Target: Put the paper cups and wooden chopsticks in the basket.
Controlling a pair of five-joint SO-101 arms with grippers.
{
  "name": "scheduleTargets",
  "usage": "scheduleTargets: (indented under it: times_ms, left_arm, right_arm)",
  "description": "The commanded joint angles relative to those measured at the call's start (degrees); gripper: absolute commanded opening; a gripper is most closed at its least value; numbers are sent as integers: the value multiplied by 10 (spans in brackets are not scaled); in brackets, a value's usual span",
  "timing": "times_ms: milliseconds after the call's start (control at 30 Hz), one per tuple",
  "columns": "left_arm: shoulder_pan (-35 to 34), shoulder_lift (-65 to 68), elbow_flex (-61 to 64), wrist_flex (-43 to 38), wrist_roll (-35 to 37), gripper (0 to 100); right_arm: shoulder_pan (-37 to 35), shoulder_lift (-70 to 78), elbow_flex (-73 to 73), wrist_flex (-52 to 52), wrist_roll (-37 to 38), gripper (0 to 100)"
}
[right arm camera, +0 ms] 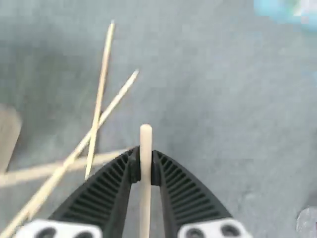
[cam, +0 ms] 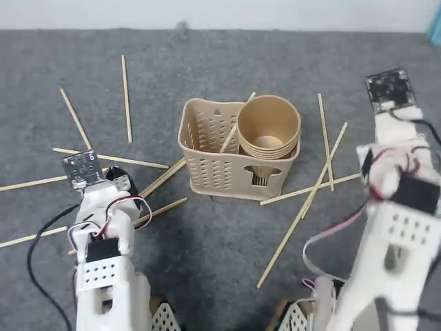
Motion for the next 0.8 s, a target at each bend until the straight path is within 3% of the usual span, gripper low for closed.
scheduleTargets:
  times_ms: [0, 133, 400, 533, 767]
  left_arm:
    - [-4, -10, -1, -15, -4, 13]
    - [-4, -10, 0, -15, -4, 13]
    - [-4, -10, 0, -15, -4, 13]
    - [-4, -10, 0, -15, -4, 13]
    - [-4, -10, 0, -14, -4, 13]
  right_arm:
    - [5, -72, 1, -73, -57, 8]
    - [-8, -102, 0, -141, -135, 8]
    - [-29, -154, 1, -298, -367, 8]
    - [-87, -189, 2, -368, -413, 9]
    - [-264, -222, -9, -467, -412, 9]
